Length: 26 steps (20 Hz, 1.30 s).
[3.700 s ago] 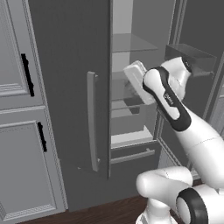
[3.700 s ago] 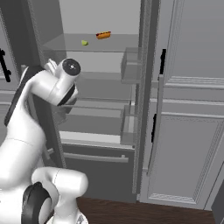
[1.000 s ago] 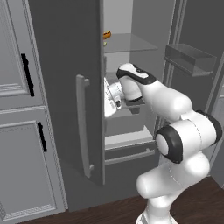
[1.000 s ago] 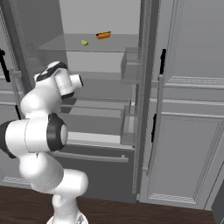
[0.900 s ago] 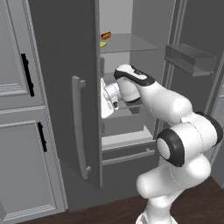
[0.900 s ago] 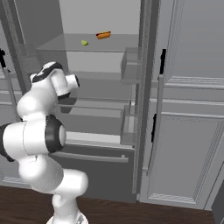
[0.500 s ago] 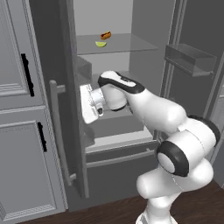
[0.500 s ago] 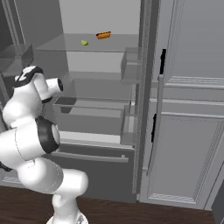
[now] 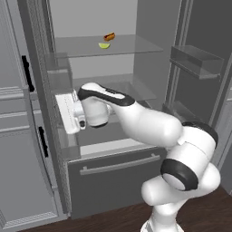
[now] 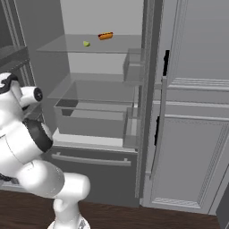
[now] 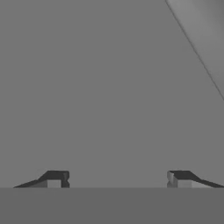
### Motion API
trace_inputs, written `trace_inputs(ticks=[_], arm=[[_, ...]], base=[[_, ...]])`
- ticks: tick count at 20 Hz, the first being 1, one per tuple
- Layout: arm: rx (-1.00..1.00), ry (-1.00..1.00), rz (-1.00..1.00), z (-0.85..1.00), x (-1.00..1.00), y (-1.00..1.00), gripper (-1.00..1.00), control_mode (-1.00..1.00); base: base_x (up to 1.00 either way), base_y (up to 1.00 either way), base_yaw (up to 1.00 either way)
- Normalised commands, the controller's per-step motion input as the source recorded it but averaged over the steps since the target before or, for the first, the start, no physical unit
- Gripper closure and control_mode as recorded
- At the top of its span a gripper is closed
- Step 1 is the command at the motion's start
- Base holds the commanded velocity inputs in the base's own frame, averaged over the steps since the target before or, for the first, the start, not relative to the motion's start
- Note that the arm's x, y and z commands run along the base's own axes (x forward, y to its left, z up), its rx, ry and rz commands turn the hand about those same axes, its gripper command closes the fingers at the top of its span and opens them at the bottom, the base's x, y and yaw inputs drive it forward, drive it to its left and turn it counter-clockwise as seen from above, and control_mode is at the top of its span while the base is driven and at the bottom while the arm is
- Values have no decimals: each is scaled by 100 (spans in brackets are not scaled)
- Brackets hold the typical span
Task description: Grab a lemon wedge from the fridge and one ice cube from the ice bowl, and put them in the glass of lemonade.
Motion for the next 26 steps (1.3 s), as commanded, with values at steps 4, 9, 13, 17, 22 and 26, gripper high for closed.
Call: trace_inputs(ticks=[4, 9, 13, 17, 22, 26], arm=[[-15, 1, -5, 6, -1, 6, -100, -100], [1, 7, 0, 56, -28, -78, -100, -100], [2, 9, 0, 48, -22, -100, -100, -100], [0, 13, 0, 50, -12, -78, -100, -100], [-7, 24, 0, 55, 0, -82, -100, -100], [-24, 25, 0, 55, 0, -91, -100, -100]], base=[[0, 0, 0], [0, 0, 0], [0, 0, 0], [0, 0, 0], [0, 0, 0], [0, 0, 0]])
